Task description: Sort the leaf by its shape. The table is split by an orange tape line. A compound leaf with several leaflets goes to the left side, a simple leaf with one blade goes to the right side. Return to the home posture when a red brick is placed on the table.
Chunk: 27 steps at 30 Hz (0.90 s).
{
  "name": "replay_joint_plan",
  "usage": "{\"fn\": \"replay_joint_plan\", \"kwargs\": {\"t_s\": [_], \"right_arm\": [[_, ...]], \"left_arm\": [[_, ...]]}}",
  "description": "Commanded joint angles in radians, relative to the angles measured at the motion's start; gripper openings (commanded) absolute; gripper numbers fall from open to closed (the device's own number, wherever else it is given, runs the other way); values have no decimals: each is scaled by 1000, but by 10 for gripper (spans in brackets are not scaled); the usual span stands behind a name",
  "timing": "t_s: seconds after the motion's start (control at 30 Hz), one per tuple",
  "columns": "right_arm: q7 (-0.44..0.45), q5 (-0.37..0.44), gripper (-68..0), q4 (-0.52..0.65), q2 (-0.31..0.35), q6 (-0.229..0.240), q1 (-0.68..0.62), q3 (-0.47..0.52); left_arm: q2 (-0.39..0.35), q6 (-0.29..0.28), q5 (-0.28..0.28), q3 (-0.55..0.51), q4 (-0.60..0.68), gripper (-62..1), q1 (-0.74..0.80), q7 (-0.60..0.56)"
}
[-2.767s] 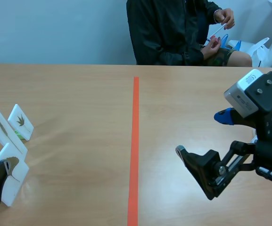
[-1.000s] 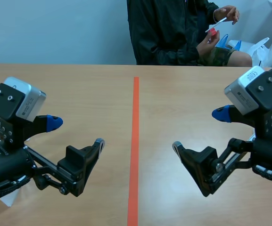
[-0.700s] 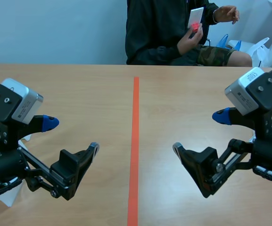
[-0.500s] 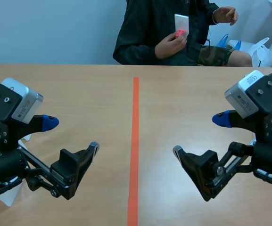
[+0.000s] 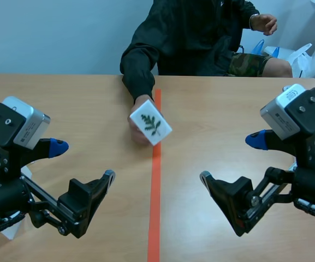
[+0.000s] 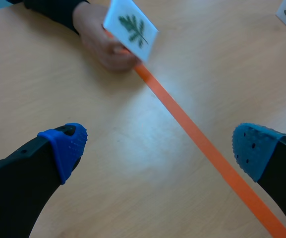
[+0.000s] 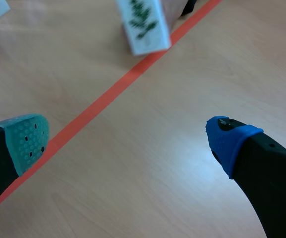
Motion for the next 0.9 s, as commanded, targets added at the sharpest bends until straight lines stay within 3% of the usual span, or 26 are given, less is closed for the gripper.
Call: {"fn": "replay_joint_plan", "kwargs": {"t_s": [0.0,0.87], "right_arm": [[15,7,4,5,8,0,6,14],[15,-15,4,5,8,0,6,14]], "left_arm": [[5,-3,-13,-1,6,14,0,-11],[-31,-11,-25,-3,6,14,0,-6]]}}
